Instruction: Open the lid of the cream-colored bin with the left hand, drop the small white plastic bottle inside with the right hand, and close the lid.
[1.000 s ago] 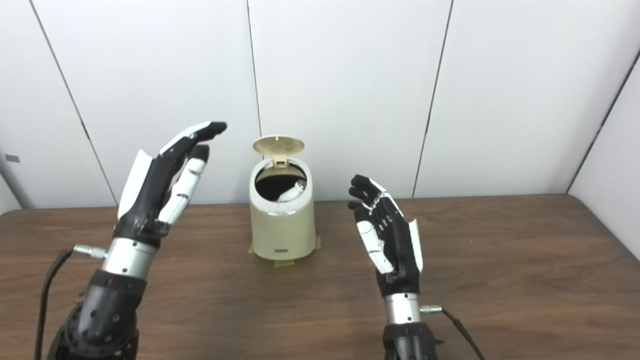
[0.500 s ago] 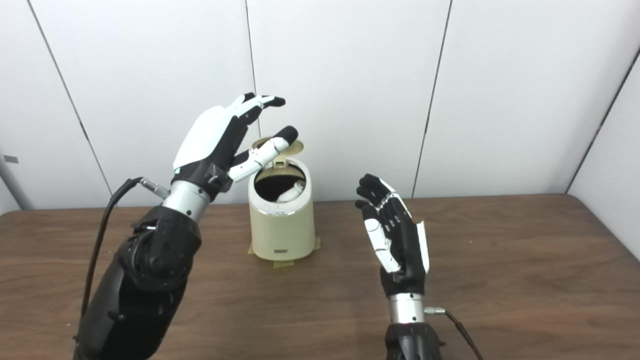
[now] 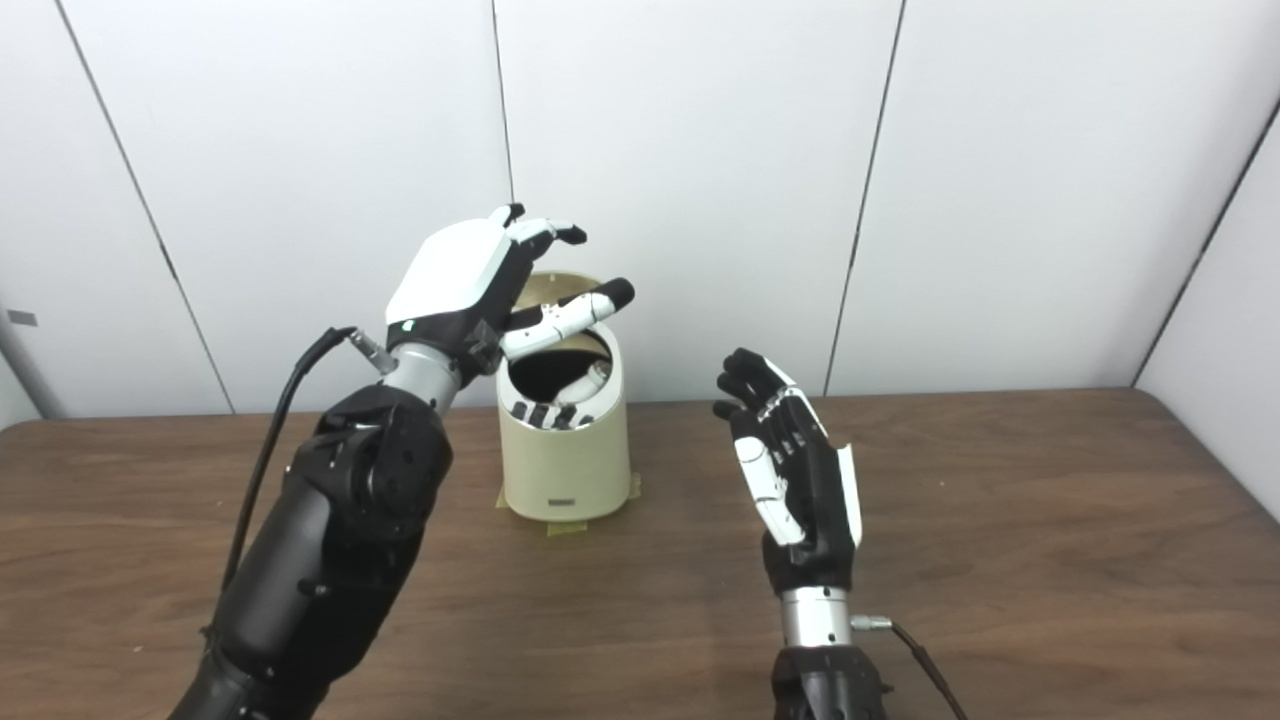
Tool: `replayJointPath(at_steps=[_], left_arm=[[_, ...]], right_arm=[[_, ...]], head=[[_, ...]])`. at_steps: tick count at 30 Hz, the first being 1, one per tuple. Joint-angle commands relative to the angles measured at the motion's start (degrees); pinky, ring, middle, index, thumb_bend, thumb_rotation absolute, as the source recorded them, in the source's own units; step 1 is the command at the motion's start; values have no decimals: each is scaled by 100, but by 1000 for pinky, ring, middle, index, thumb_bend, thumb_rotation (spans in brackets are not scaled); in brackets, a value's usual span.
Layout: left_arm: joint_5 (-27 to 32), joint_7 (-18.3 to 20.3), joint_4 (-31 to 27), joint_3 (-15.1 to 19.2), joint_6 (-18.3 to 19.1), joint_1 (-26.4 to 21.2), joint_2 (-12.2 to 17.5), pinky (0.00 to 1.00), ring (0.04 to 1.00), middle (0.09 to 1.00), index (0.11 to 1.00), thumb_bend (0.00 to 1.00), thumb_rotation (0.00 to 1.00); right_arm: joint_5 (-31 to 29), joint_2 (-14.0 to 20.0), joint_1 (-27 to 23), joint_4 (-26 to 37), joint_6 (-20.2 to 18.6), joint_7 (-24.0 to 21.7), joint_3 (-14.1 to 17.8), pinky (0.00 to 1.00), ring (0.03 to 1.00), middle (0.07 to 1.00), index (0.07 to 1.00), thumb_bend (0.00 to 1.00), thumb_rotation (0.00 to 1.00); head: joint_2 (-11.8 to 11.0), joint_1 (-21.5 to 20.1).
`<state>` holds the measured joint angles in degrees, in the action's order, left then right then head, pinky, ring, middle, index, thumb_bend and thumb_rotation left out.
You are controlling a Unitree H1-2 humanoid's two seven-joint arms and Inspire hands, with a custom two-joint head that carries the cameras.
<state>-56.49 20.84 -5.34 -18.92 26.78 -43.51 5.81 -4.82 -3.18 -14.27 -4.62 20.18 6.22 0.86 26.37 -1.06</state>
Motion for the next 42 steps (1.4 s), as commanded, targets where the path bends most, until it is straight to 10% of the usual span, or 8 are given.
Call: replayJointPath(at_steps=[1, 28, 42], left_arm=[[-243, -41, 55, 89, 10, -407, -63, 1000, 1000, 909, 870, 724, 1000], [-570, 269, 410, 141, 5, -517, -159, 1000, 986, 908, 865, 718, 1000], [-885, 204, 320, -380, -179, -118, 139, 1000, 962, 884, 861, 703, 1000]], right_arm=[[-36, -28, -141, 146, 49, -83, 17, 720, 790, 790, 762, 249, 573], [15, -116, -92, 261, -37, -167, 7, 702, 780, 781, 754, 289, 590], [44, -137, -98, 315, -149, -151, 20, 707, 783, 784, 761, 296, 597]], head=[[4, -1], [20, -13], [109, -57]])
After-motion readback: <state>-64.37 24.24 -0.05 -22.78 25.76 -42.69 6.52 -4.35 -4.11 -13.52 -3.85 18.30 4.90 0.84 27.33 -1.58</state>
